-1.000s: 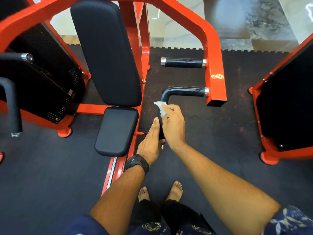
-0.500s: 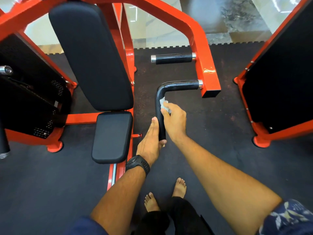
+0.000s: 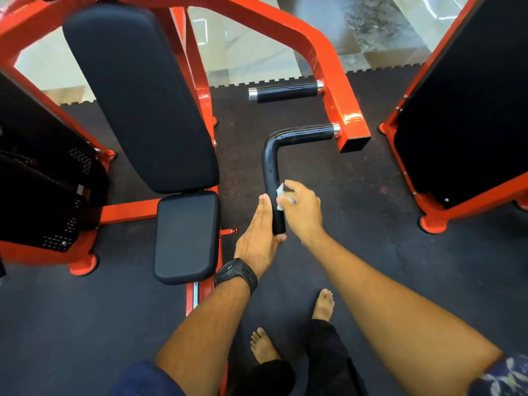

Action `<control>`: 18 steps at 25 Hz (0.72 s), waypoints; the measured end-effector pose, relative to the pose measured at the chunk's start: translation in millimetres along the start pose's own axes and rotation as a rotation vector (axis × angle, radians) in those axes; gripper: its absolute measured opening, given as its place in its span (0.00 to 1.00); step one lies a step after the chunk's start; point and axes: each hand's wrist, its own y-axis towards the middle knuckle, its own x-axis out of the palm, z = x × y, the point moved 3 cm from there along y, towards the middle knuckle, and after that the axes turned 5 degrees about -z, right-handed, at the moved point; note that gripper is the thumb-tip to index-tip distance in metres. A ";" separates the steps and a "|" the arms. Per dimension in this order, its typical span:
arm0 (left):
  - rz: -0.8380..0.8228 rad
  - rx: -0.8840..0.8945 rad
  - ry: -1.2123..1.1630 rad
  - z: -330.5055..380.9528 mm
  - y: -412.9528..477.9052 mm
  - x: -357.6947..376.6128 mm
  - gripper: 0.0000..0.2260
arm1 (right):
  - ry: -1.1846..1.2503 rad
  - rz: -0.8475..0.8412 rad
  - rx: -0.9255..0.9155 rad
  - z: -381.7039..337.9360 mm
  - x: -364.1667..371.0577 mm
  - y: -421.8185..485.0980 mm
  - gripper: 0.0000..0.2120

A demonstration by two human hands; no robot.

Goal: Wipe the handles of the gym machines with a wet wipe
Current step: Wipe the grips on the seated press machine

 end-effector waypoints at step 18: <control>0.124 0.057 0.143 -2.5 -9.8 13.3 0.30 | 0.039 -0.137 -0.091 16.8 7.1 -51.5 0.11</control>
